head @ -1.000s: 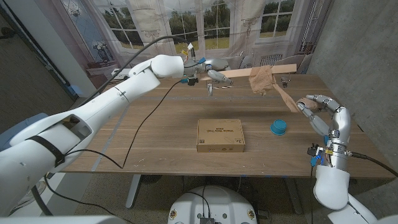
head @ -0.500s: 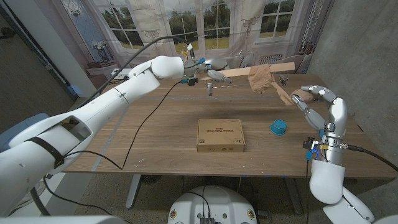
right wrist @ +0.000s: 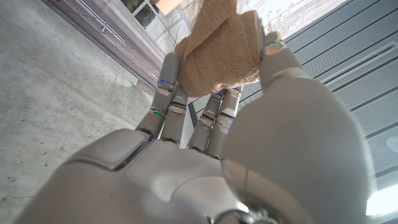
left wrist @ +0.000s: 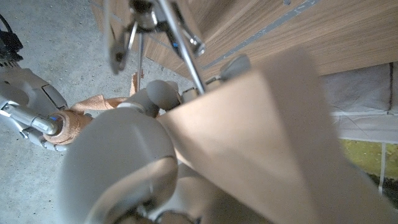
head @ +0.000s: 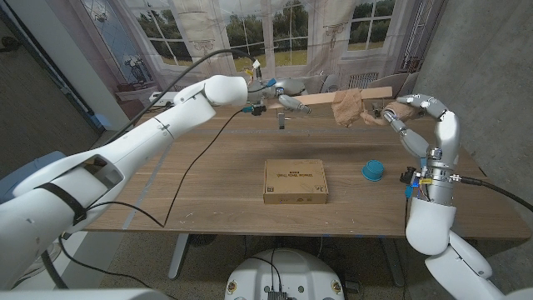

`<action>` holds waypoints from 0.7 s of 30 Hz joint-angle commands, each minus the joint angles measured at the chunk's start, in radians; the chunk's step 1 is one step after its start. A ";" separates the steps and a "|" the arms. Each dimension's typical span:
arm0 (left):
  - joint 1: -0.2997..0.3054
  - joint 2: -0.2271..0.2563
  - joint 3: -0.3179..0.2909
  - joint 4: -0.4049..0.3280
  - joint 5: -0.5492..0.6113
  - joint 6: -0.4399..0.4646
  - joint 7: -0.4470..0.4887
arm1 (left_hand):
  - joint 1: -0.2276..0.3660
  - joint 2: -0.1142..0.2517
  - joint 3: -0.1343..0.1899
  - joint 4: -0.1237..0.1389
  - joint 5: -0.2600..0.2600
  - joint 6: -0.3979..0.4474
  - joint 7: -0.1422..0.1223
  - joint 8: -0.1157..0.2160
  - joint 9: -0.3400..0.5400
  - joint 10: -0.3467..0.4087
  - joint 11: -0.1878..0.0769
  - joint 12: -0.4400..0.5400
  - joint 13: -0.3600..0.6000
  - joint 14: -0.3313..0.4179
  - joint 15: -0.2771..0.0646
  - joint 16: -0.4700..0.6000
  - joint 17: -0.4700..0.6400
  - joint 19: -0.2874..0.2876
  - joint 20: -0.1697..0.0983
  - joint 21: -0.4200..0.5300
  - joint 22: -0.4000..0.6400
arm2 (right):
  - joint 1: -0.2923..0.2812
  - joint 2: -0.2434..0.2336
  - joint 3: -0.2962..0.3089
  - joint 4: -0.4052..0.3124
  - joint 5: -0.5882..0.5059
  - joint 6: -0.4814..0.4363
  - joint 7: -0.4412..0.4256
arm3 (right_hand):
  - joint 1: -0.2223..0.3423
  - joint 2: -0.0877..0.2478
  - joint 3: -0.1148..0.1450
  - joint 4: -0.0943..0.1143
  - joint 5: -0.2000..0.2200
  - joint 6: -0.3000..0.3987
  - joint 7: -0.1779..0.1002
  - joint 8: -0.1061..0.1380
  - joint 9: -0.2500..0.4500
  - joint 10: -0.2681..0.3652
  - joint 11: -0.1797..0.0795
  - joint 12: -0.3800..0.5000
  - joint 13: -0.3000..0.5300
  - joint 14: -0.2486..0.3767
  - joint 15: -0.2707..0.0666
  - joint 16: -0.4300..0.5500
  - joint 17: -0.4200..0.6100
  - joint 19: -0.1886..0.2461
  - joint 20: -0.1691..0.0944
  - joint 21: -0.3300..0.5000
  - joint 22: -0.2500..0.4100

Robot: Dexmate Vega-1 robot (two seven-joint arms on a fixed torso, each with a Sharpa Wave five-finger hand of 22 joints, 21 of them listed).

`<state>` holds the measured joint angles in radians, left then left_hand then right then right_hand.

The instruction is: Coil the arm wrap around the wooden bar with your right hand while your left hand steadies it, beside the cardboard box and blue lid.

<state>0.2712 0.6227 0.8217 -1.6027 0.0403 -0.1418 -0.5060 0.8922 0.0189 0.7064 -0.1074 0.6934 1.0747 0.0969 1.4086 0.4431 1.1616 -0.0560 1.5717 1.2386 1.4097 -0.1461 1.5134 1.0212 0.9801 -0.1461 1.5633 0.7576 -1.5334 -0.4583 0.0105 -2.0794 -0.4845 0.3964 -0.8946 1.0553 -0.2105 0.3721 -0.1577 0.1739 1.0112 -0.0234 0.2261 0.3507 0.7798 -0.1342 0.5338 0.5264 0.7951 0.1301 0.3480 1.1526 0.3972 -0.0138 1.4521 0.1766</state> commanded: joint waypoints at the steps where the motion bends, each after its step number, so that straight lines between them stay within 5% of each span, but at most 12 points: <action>1: -0.009 -0.010 0.017 0.006 0.011 0.023 -0.015 | 0.005 0.008 0.009 -0.003 0.001 -0.030 0.020 0.004 0.000 0.004 -0.005 0.004 0.005 0.003 -0.008 0.004 0.006 0.003 -0.031 0.001 0.003 | 0.115 -0.041 -0.025 0.023 -0.036 -0.013 -0.001 | 0.327 0.333 0.001 0.007 0.000 0.004 -0.009 -0.002 0.005 0.127 0.097 0.005 0.003 0.427 -0.357 -0.003 -0.002 -0.026 -0.162 0.004 0.003; 21: -0.011 -0.016 0.031 -0.007 0.028 0.054 -0.020 | 0.004 0.009 0.010 -0.004 -0.001 -0.034 0.021 0.007 0.005 0.005 -0.006 0.005 0.005 0.001 -0.007 0.003 0.006 0.003 -0.031 0.003 0.005 | 0.323 -0.111 -0.080 0.109 0.065 -0.034 0.110 | 0.327 0.332 0.001 0.006 0.001 0.004 -0.010 -0.003 0.005 0.130 0.096 0.001 0.002 0.432 -0.357 -0.005 0.002 -0.027 -0.163 0.007 0.003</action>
<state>0.2594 0.6063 0.8483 -1.5952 0.0608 -0.1067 -0.5250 0.8895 0.0161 0.7110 -0.1120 0.6914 1.0693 0.0915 1.4107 0.4412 1.1619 -0.0557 1.5714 1.2385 1.4097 -0.1461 1.5134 1.0234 0.9801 -0.1461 1.5633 0.7576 -1.3165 -0.5347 -0.0418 -2.0171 -0.4790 0.3712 -0.8455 1.0543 -0.2094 0.3737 -0.1561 0.1739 1.0183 -0.0305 0.2261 0.3504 0.7834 -0.1375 0.5301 0.5257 0.7952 0.1301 0.3432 1.1528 0.3970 -0.0138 1.4522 0.1774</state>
